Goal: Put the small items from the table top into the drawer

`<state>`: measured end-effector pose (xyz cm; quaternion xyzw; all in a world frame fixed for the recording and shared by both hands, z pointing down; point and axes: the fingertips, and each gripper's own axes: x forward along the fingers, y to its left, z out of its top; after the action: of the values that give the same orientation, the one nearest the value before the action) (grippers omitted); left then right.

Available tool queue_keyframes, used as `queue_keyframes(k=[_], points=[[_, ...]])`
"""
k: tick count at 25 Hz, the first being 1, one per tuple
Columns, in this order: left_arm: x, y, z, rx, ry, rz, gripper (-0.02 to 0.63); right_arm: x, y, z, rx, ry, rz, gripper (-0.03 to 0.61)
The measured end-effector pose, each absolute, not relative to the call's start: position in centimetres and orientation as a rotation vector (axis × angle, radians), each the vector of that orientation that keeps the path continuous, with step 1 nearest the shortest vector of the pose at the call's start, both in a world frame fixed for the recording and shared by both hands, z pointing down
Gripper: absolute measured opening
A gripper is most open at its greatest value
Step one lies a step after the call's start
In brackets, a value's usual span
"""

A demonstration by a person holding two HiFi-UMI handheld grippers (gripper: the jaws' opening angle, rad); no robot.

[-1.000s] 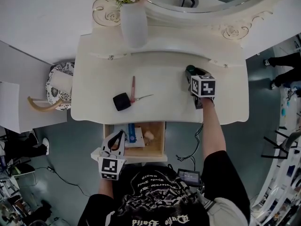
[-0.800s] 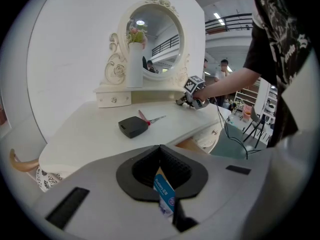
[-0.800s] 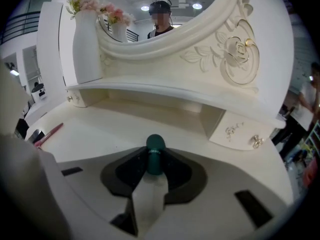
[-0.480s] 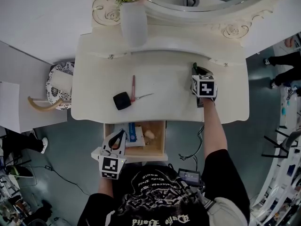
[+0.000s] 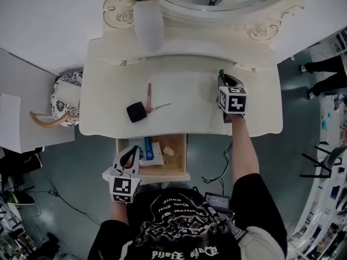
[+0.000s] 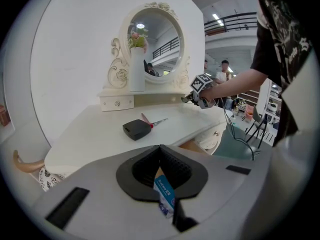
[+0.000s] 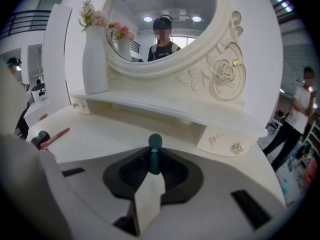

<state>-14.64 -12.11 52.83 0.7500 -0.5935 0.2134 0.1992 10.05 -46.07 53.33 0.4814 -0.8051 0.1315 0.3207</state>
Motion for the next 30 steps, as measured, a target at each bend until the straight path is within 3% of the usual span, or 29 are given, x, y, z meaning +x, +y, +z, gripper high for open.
queue_keyframes(k=[30], points=[[-12.1, -7.6, 49.7, 2.121, -1.77, 0.49, 0.015, 8.5, -35.6, 47.6, 1.142, -2.27, 0.228, 0.06]])
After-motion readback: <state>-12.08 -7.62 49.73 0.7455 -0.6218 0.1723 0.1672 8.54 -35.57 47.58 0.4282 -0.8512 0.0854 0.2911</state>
